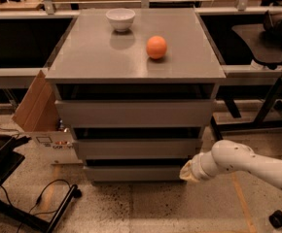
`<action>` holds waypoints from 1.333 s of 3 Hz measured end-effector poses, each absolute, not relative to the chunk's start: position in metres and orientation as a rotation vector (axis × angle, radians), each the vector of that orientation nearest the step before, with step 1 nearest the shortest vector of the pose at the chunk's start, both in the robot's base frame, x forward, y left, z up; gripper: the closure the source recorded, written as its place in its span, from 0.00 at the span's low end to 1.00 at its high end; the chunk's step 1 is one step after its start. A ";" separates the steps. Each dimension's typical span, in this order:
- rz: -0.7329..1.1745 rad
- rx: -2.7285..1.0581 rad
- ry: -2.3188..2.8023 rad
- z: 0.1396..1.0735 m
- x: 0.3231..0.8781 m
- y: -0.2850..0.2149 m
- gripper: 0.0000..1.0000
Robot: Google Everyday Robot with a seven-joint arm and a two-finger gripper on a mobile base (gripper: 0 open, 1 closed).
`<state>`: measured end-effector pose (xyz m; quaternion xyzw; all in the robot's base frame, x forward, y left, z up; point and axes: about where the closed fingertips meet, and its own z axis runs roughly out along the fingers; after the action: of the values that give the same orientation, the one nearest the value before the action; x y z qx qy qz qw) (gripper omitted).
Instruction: Close middle drawer
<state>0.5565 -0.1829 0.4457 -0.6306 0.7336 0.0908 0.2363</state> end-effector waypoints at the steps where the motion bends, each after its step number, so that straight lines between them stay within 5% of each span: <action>1: 0.124 -1.803 2.030 0.491 0.497 -0.222 1.00; 2: -0.042 -1.845 2.034 0.556 0.473 -0.255 1.00; 4: -0.101 -1.846 2.016 0.581 0.477 -0.257 0.59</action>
Offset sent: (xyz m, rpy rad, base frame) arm -0.1063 -0.1187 0.2217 -0.3773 -0.1975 -0.0086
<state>0.4768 -0.2572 0.5805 -0.6610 0.7219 -0.0360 0.2016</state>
